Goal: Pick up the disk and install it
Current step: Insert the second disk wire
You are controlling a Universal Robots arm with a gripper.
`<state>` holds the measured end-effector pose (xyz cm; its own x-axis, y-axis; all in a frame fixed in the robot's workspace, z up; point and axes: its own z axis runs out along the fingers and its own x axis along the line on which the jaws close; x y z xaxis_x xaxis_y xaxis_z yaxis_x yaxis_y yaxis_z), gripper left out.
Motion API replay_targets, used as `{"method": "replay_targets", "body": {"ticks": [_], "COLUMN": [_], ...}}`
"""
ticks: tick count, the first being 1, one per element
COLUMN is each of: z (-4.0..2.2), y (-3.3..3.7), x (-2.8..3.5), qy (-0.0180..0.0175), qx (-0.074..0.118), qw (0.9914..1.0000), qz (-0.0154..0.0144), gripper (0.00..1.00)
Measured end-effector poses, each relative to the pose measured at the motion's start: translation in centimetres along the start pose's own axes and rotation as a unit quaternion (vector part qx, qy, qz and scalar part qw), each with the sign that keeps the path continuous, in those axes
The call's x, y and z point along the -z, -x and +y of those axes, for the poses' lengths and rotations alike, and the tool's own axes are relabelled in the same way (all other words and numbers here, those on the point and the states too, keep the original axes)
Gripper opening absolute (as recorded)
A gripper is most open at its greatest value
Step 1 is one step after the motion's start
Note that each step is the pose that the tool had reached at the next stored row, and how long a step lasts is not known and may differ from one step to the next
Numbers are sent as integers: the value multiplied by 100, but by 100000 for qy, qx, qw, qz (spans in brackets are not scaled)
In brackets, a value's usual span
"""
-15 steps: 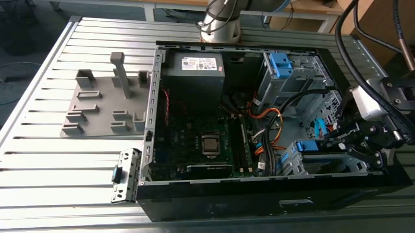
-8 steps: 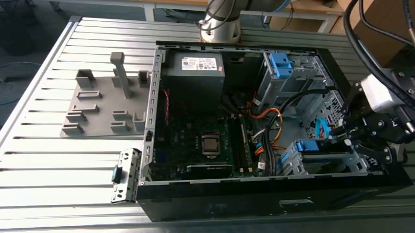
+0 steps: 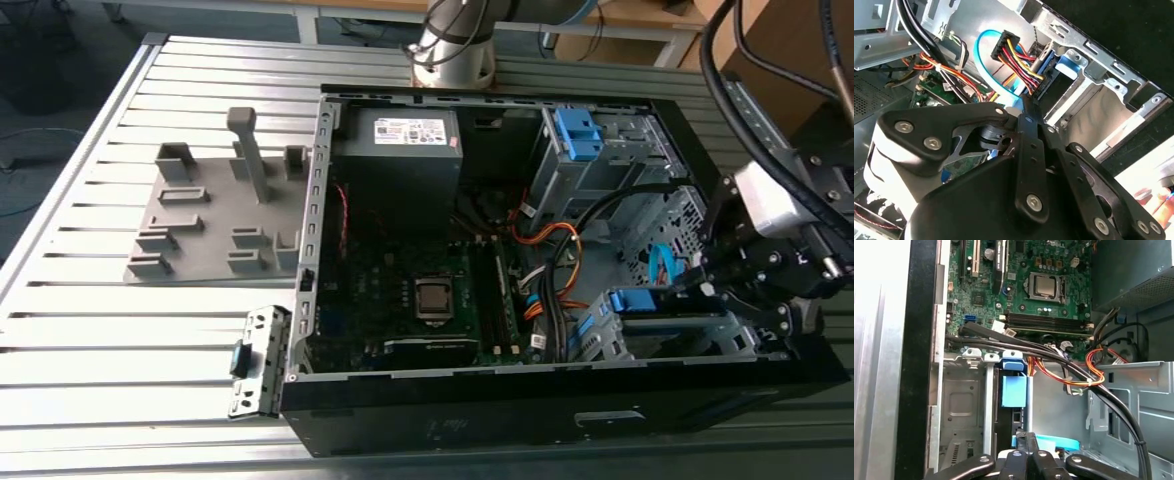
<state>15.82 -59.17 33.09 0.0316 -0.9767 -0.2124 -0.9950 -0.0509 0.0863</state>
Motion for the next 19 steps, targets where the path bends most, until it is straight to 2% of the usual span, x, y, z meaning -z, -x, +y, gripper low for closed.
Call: {"method": "replay_targets", "body": {"ticks": [4, 7, 12, 16, 19], "z": [-5, -8, -12, -68, -66], "y": [-52, -52, -17, -12, -6], "x": [-10, 1, 163, 199, 229], "qy": [210, 212, 217, 445, 452], "qx": [-51, -50, -47, -94, -105], "qw": [100000, 100000, 100000, 99999, 99999], "qz": [-46, -54, -42, -55, -60], "gripper": [11, 11, 11, 11, 11]}}
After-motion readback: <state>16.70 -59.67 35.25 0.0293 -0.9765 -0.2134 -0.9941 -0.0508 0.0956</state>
